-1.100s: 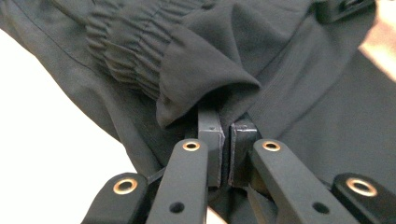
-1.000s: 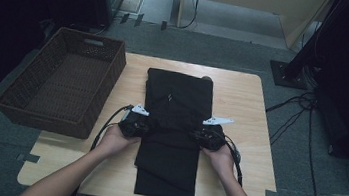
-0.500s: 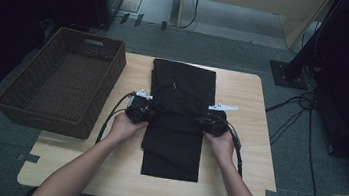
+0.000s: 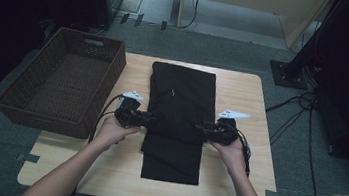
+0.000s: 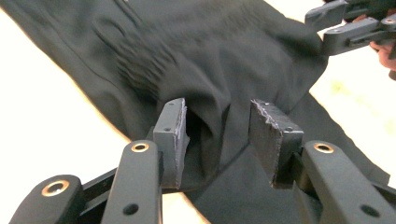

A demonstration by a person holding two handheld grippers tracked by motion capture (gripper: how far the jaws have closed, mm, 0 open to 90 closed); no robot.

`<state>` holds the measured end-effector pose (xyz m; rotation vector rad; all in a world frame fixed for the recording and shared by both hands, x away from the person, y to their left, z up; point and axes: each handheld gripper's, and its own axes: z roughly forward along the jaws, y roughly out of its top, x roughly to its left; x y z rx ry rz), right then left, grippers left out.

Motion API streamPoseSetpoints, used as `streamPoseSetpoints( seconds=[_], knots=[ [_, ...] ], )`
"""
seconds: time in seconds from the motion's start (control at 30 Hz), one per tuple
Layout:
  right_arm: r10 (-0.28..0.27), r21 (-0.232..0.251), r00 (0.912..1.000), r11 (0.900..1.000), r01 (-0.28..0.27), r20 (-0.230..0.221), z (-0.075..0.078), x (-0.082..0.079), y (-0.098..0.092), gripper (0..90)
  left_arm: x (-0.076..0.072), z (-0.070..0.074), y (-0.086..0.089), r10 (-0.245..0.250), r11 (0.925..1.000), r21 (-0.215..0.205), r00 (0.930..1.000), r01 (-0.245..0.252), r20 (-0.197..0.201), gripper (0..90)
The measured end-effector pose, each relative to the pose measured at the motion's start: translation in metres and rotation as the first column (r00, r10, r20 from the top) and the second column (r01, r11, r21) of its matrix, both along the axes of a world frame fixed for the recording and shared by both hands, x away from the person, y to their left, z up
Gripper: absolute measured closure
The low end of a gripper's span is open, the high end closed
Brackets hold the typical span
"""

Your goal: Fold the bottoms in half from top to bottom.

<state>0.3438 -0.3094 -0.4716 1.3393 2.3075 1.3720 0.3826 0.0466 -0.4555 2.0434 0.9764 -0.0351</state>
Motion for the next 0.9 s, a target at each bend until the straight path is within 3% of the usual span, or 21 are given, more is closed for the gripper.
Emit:
streamPoseSetpoints(
  seconds=[0.07, 0.17, 0.3, 0.43, 0.57, 0.9],
  knots=[
    [-0.006, 0.013, 0.9998, 1.0, 0.006, 0.017, 0.007, 0.003, -0.006, 54.4, 0.007, 0.005, 0.005, 0.016, 0.9999, -0.004, 0.9999, -0.016, 0.001, 59.3],
    [-0.045, 0.0, 0.9987, 0.999, 0.045, 0.022, 0.009, 0.013, -0.014, 66.1, 0.019, 0.002, 0.006, 0.043, 0.9986, 0.031, 0.9991, -0.043, 0.002, 74.1],
    [-0.08, -0.058, 0.9964, 0.995, 0.079, -0.027, -0.01, 0.036, -0.015, 82.2, 0.037, -0.015, -0.002, 0.055, 0.9929, 0.107, 0.9981, -0.052, -0.028, 87.0],
    [-0.101, -0.072, 0.9907, 0.993, 0.094, -0.091, -0.028, 0.052, -0.013, 90.0, 0.048, -0.033, -0.011, 0.052, 0.9889, 0.142, 0.9969, -0.043, -0.06, 90.0],
    [-0.098, -0.1, 0.9891, 0.991, 0.087, -0.11, -0.037, 0.058, -0.007, 90.0, 0.052, -0.045, -0.017, 0.056, 0.9895, 0.138, 0.9952, -0.044, -0.081, 90.0],
    [-0.081, -0.01, 0.9883, 0.997, 0.08, -0.129, -0.048, 0.061, 0.003, 90.0, 0.051, -0.05, -0.024, 0.045, 0.9945, 0.098, 0.9961, -0.037, -0.076, 90.0]
  ],
)
